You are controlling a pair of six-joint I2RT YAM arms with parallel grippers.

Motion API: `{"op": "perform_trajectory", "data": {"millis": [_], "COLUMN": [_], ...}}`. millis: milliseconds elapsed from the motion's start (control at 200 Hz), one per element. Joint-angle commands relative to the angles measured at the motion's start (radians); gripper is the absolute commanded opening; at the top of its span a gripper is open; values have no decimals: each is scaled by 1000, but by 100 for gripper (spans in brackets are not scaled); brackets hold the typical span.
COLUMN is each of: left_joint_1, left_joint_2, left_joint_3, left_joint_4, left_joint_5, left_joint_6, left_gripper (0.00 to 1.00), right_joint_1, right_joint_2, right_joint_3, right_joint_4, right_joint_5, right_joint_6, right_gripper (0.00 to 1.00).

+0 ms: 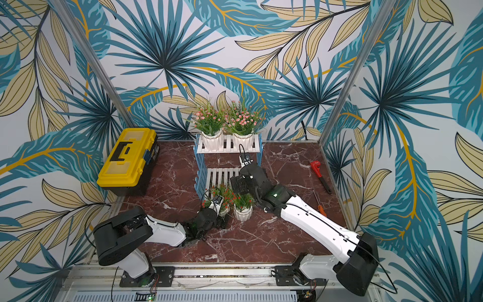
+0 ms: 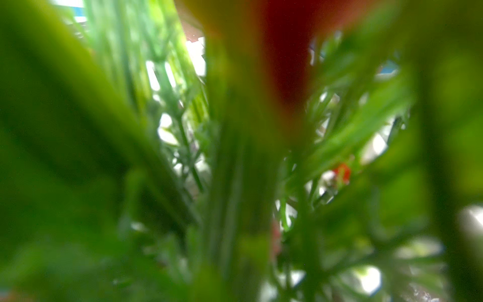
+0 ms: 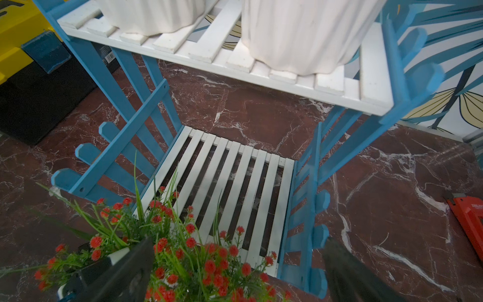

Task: Place the baby's breath potted plants on the rack by color
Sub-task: Pick up the baby's breath potted plant from the center of the board.

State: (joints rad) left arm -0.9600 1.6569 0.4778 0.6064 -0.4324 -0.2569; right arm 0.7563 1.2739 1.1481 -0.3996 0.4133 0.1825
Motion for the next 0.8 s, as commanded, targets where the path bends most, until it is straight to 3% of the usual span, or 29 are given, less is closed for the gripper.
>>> {"op": "perform_trajectory", "data": {"millis": [0,411,796], "left_joint_1": [7,6,7], "left_joint_2": [24,-22,-183], "left_joint_3": [10,-31,-82], "left_joint_4": [52,52,47], "left_joint_5": [11,84,49], "left_joint_6": [30,25,10], "left_gripper": [93,55,52], "right_joint_1": [3,3,3], "right_joint_2": [11,18,18], "right_joint_3": [-1,-10,-6], "right_joint_4": [-27,-22,-21], "right_joint_5": [21,25,30], "right_joint_6": [-18,-5,-4], "right_gripper": [100,99,99]}}
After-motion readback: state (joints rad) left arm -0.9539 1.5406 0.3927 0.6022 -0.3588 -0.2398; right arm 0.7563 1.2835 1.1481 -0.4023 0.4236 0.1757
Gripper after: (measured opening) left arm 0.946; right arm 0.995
